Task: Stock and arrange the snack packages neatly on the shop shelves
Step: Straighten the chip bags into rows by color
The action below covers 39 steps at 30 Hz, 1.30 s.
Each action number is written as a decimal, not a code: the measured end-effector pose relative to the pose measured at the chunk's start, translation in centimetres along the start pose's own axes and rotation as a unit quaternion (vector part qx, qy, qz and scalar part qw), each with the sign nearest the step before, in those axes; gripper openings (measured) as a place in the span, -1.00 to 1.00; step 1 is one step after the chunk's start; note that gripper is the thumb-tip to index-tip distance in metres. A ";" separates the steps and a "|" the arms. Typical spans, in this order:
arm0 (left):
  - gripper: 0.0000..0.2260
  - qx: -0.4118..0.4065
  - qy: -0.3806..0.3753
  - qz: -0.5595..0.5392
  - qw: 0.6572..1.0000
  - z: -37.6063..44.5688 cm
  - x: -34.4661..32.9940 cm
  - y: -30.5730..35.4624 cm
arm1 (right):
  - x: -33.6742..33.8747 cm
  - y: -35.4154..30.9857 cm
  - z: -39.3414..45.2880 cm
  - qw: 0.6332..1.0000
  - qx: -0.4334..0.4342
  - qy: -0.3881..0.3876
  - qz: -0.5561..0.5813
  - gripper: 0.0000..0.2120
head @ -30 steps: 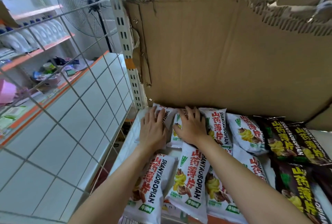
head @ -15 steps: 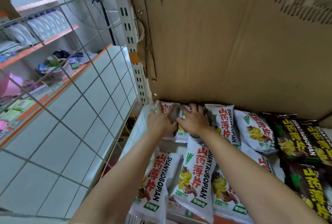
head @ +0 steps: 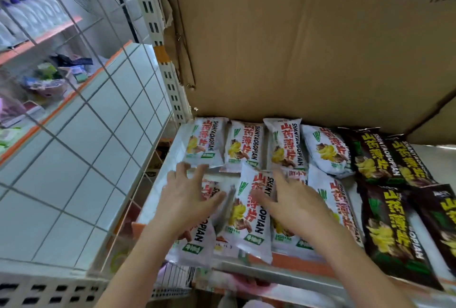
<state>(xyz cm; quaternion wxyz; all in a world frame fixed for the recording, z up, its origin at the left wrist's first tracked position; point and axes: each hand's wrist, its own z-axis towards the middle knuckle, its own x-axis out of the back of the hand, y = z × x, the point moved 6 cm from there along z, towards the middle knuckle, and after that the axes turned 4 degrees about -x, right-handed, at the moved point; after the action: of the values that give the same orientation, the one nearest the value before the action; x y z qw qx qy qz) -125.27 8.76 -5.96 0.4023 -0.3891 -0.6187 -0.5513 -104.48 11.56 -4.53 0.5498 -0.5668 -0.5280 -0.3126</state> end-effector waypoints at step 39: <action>-0.48 -0.137 0.006 0.083 0.987 -1.0 -3.0 0.6 | -5.6 -7.3 1.4 0.987 0.085 0.123 -0.052 -0.37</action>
<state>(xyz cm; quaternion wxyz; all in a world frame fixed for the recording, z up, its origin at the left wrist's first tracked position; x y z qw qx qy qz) -123.51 7.74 -8.41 0.3933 -0.4876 -0.5002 -0.5978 -113.06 10.27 -7.85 0.6402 -0.4468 -0.5094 -0.3619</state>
